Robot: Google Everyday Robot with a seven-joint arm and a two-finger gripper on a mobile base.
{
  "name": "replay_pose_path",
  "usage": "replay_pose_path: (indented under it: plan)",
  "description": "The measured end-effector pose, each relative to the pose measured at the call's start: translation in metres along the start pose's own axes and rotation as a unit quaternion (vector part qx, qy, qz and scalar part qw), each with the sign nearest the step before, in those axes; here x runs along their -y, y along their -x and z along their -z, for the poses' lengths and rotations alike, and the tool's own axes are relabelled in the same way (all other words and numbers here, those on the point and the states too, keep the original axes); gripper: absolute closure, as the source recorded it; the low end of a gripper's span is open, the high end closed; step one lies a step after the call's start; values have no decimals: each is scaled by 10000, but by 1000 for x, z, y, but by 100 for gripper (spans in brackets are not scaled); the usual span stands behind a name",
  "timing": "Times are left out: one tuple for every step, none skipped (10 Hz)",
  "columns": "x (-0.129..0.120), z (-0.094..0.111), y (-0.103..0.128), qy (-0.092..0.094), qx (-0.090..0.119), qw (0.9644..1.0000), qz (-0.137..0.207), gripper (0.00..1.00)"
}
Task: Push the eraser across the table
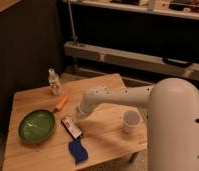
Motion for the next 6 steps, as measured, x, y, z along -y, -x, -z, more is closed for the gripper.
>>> replay_pose_path:
  plan:
    - [-9, 0, -2, 27, -3, 10000, 93, 93]
    - [-24, -1, -5, 69, -21, 9997, 235, 93]
    - [-32, -3, -7, 99, -45, 9994, 321, 93]
    - [-39, -4, -7, 138, -77, 9990, 417, 93]
    - [-46, -7, -10, 171, -116, 9986, 485, 93]
    - [-54, -10, -12, 207, -170, 9981, 564, 93]
